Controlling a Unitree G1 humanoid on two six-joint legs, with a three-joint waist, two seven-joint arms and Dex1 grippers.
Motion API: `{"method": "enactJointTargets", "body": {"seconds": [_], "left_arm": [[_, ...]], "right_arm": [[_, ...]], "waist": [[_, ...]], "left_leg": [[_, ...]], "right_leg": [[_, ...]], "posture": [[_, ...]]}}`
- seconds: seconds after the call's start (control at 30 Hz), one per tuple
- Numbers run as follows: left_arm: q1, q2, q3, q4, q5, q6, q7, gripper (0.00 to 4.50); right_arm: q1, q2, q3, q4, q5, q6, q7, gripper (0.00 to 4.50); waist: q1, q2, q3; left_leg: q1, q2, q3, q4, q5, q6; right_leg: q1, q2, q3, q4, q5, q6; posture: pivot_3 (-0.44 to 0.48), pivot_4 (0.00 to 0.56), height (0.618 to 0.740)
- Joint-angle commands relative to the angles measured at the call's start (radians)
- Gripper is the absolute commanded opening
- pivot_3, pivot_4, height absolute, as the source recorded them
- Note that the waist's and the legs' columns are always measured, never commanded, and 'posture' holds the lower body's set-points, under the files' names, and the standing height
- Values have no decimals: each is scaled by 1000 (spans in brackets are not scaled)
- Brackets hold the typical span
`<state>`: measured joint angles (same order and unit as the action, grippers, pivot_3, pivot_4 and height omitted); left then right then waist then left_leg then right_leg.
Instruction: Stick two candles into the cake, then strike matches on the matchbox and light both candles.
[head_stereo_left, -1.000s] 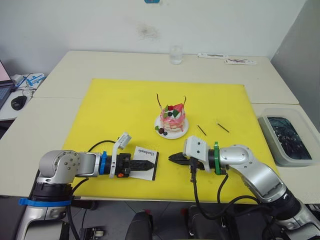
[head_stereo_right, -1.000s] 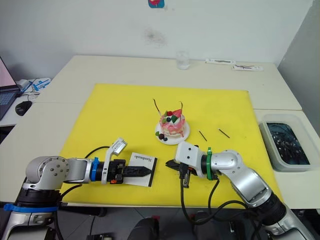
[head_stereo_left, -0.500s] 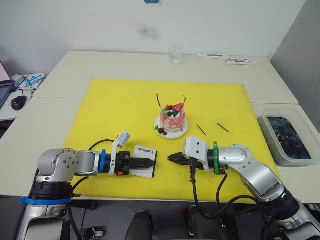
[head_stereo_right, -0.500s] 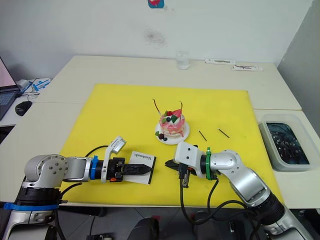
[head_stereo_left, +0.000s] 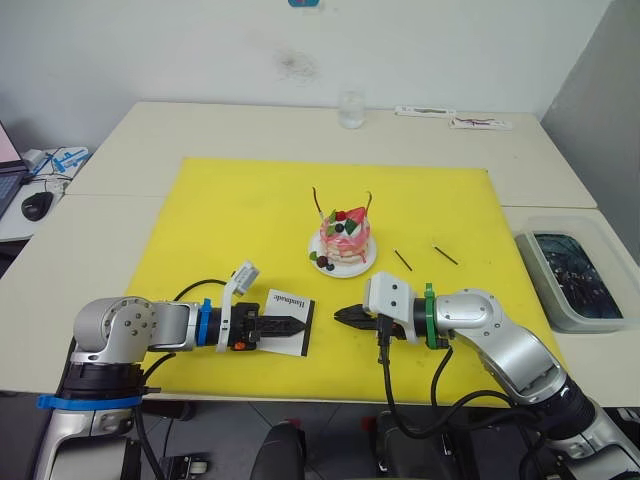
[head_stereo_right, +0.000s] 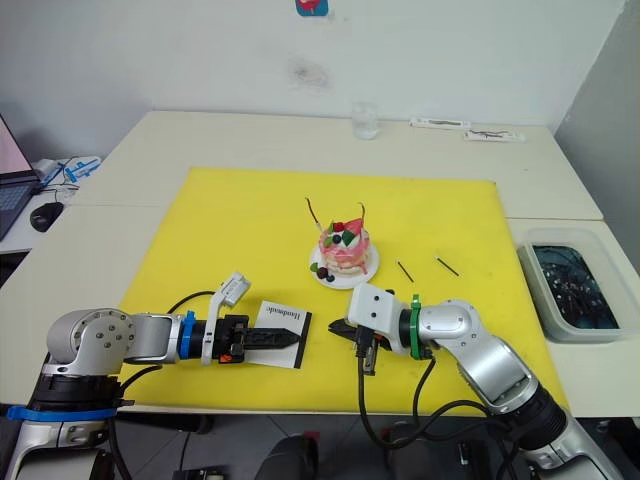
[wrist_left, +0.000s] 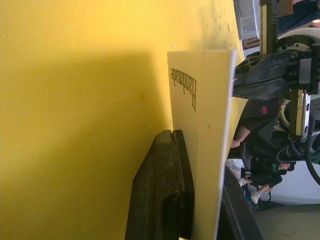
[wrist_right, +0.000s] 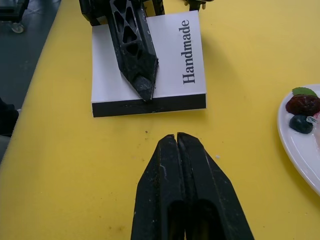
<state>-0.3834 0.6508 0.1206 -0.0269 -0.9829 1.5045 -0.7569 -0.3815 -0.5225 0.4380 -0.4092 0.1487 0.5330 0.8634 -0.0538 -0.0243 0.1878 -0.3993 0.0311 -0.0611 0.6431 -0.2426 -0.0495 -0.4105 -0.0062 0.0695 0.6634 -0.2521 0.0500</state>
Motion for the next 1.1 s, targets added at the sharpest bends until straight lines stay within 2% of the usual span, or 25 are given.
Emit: {"method": "enactJointTargets", "body": {"seconds": [0.03, 0.2, 0.43, 0.73, 1.1], "left_arm": [[6, 13, 35, -26, -23, -2, -23, 60], [25, 29, 83, -75, -98, 17, -75, 60], [50, 45, 87, -91, -147, 7, -133, 60], [41, 61, 73, -90, -143, 0, -165, 60], [32, 76, 58, -78, -127, -11, -181, 60]], "right_arm": [[3, -3, -67, -45, 11, -28, -24, 0], [62, -18, -202, -107, 34, -10, -85, 0], [137, -9, -331, -190, 50, 51, -195, 0], [210, -31, -363, -206, 52, 43, -222, 0], [219, -23, -361, -153, 25, 15, -269, 0]], "waist": [[0, 0, 0], [1, 0, 0], [2, 0, 0], [2, 0, 0], [2, 0, 0]], "left_leg": [[0, 0, 0, 0, 0, 0], [-1, 0, 0, 0, 0, 0], [0, 0, 0, -1, 0, 0], [0, 0, 1, 0, 0, 0], [0, 0, 1, 0, 0, 0]], "right_leg": [[0, 0, 0, 0, 0, 0], [0, 0, 0, 0, 0, 0], [0, 0, 0, 0, 0, -1], [0, 0, 1, 0, -3, -4], [0, 0, 1, 0, -3, -4]], "posture": [[0, 150, 740], [0, 150, 740], [0, 150, 740], [0, 150, 740], [0, 150, 740]]}}
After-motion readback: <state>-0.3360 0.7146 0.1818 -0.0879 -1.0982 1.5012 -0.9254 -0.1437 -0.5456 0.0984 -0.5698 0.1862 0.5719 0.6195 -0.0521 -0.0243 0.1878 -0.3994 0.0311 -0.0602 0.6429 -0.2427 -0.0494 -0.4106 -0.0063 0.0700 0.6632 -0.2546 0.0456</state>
